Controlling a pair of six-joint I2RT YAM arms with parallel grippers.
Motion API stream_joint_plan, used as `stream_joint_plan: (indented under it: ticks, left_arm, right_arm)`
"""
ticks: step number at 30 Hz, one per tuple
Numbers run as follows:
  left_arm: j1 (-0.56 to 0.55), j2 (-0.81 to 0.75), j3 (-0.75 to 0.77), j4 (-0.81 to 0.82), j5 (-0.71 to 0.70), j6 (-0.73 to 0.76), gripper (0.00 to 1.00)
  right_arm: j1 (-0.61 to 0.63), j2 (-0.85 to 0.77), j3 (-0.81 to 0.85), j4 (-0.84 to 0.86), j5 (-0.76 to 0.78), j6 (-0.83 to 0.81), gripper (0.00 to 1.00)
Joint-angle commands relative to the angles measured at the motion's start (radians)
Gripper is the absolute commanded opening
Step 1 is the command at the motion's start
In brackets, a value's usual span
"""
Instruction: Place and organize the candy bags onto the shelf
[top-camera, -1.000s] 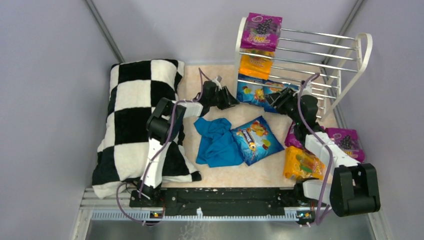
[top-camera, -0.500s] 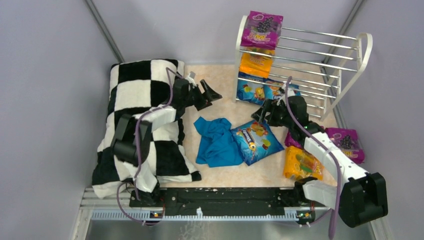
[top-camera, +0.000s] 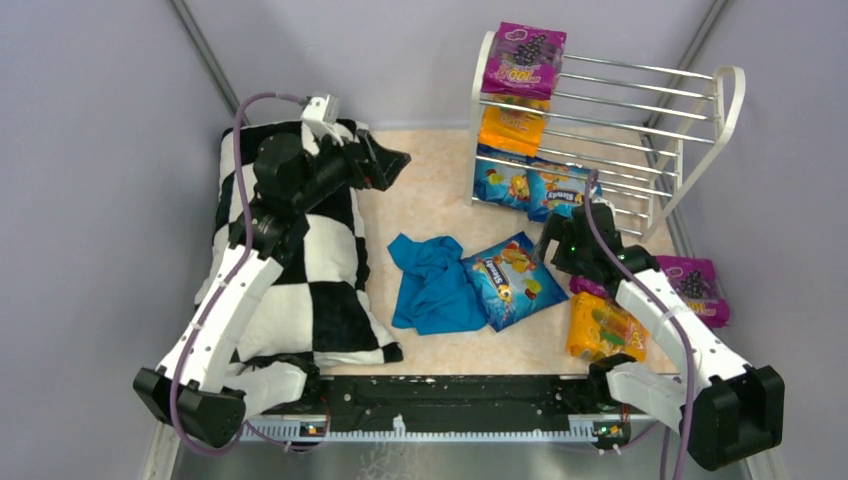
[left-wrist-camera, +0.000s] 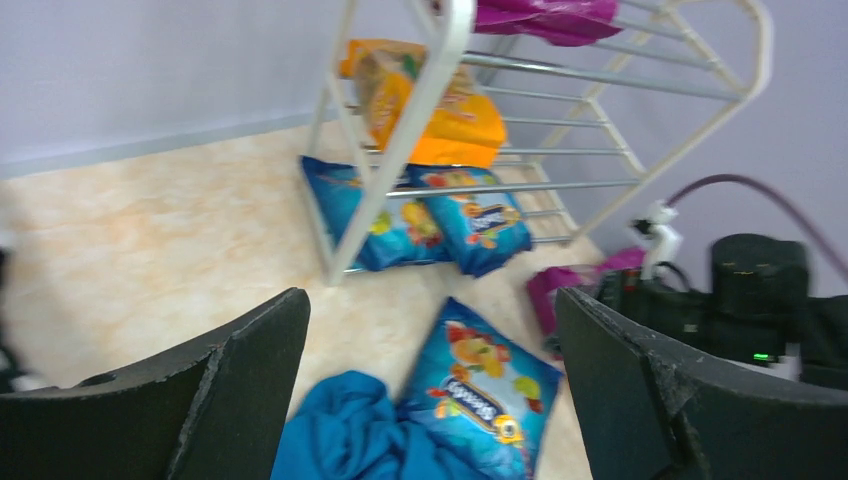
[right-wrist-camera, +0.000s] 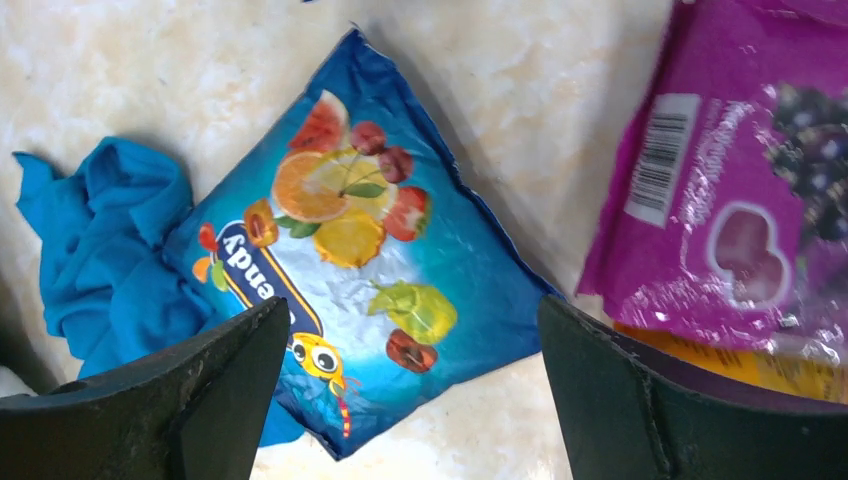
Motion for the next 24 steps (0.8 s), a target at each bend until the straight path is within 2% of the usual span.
stream_joint_plan:
  ticks: [1, 3, 6, 10, 14, 19, 24]
  left_arm:
    - [-0.023, 0.003, -0.111, -0.103, -0.218, 0.168, 0.99]
    - [-0.055, 0.003, -0.143, -0.099, -0.283, 0.185, 0.99]
    - [-0.079, -0.023, -0.192, -0.067, -0.302, 0.208, 0.99]
    - [-0.109, -0.058, -0.212, -0.078, -0.421, 0.218, 0.99]
    - [-0.121, -0.078, -0.223, -0.072, -0.444, 0.223, 0.99]
    - [-0.134, -0.082, -0.231, -0.064, -0.464, 0.227, 0.99]
    - [-0.141, -0.073, -0.231, -0.065, -0.455, 0.227, 0.99]
  right_arm:
    - [-0.007, -0.031, 0.088, -0.209, 0.129, 0.137, 0.93]
    - [-0.007, -0.054, 0.109, -0.315, 0.231, 0.206, 0.95]
    - [-0.008, -0.078, 0.110, -0.425, 0.431, 0.295, 0.96]
    - [-0.024, -0.037, 0.110, -0.339, 0.470, 0.252, 0.96]
    - [-0.051, 0.089, 0.151, -0.276, 0.586, 0.185, 0.96]
    - [-0.061, 0.251, 0.203, -0.249, 0.622, 0.077, 0.96]
    - [-0.063, 0.349, 0.183, -0.182, 0.530, 0.008, 0.96]
